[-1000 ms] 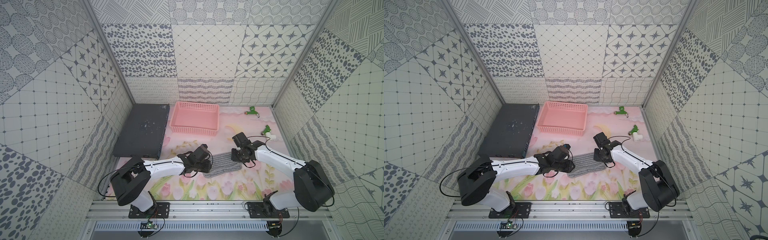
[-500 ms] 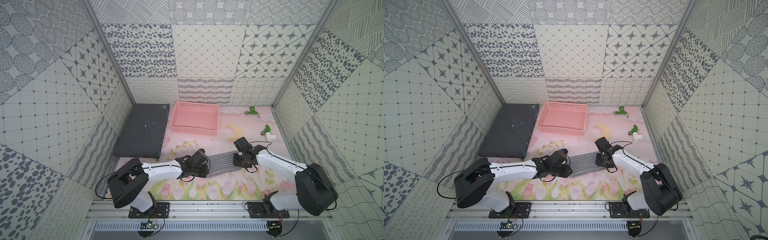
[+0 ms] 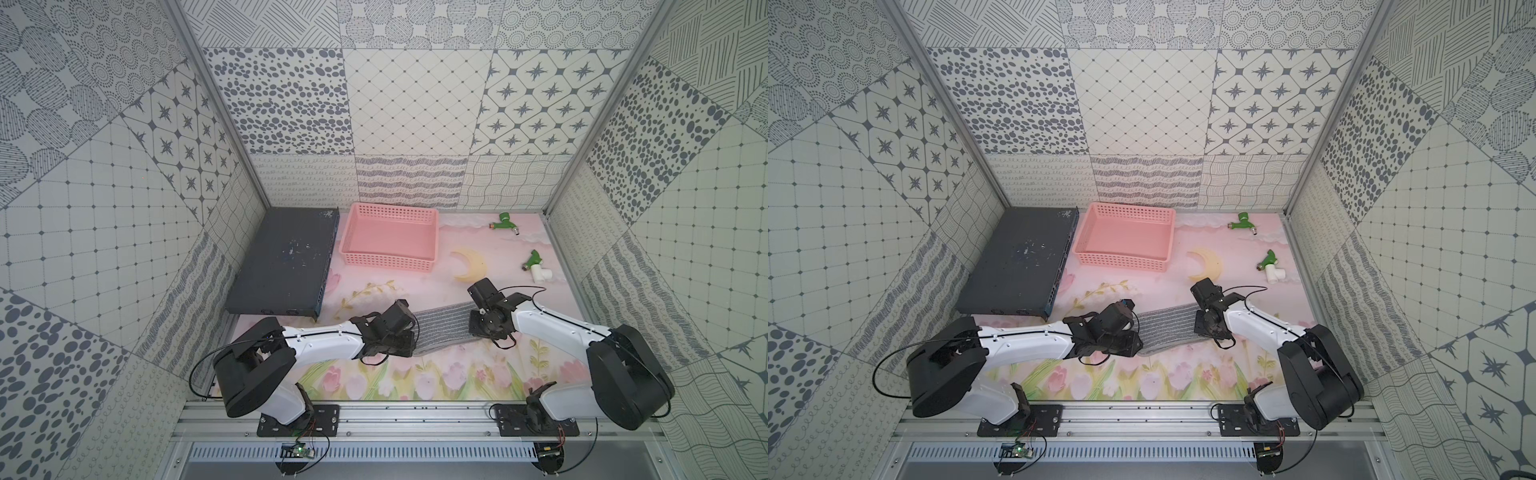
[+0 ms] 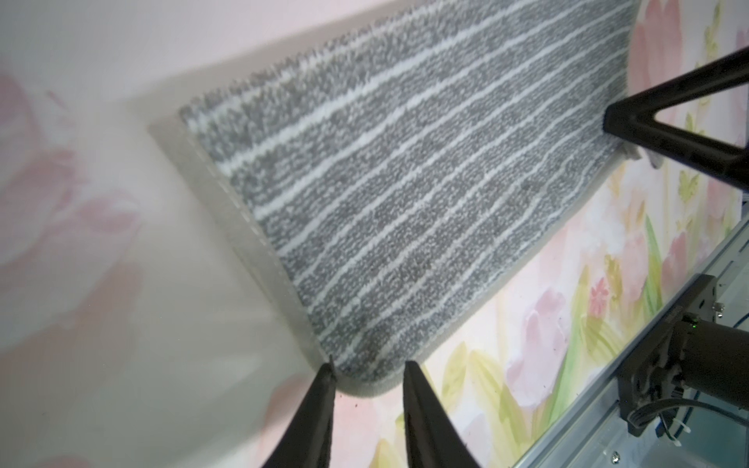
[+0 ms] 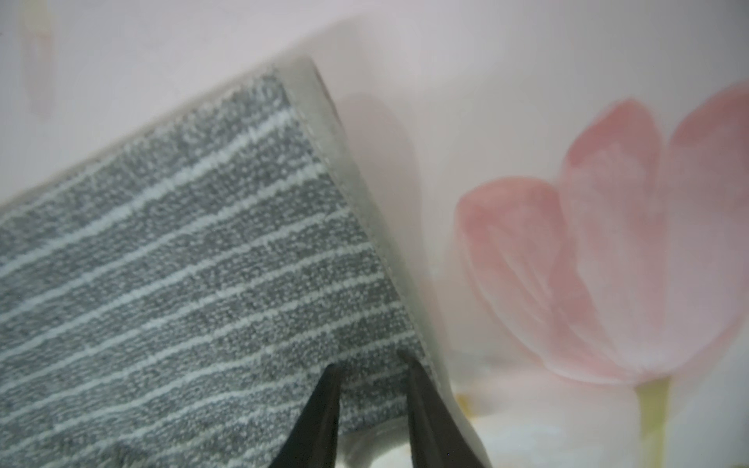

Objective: Fold the square dishcloth
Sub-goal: Smooth out the cleaning item at the center of the board.

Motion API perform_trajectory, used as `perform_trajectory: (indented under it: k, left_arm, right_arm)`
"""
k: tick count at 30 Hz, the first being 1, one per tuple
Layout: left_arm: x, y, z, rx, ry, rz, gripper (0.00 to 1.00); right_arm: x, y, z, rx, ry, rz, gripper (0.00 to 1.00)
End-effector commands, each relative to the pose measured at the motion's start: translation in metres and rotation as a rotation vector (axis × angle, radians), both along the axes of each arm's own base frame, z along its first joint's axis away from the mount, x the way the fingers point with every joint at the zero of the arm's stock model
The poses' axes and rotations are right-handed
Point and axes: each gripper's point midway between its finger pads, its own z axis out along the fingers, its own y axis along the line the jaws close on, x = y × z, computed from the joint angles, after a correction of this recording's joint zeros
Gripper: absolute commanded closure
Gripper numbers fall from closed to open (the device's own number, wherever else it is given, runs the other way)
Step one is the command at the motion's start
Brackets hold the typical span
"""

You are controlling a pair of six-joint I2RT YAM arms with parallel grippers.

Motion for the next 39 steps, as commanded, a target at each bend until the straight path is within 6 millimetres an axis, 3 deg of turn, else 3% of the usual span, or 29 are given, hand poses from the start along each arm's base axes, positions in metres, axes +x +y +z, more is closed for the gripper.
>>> perform_trajectory:
  k: [1, 10, 17, 21, 26, 39]
  left_arm:
    - [-0.001, 0.001, 0.012, -0.002, -0.006, 0.002, 0.71]
    - [-0.001, -0.017, 0.066, -0.074, -0.112, -0.019, 0.72]
    - [0.000, -0.046, 0.051, -0.110, -0.094, -0.021, 0.77]
    - [0.001, -0.058, 0.038, -0.140, -0.076, 0.005, 0.81]
    - [0.003, -0.052, 0.022, -0.130, -0.061, 0.060, 0.81]
    - [0.001, -0.016, -0.013, 0.036, -0.036, 0.144, 0.76]
  right_arm:
    - [0.005, 0.000, 0.010, 0.008, -0.051, -0.002, 0.69]
    - [0.004, 0.023, 0.055, 0.181, -0.169, 0.025, 0.70]
    - [-0.004, 0.062, 0.070, 0.260, -0.203, 0.077, 0.76]
    - [-0.006, 0.085, 0.061, 0.326, -0.187, 0.101, 0.80]
    - [-0.009, 0.100, 0.036, 0.378, -0.139, 0.103, 0.82]
    - [-0.011, 0.072, -0.007, 0.248, -0.083, 0.021, 0.80]
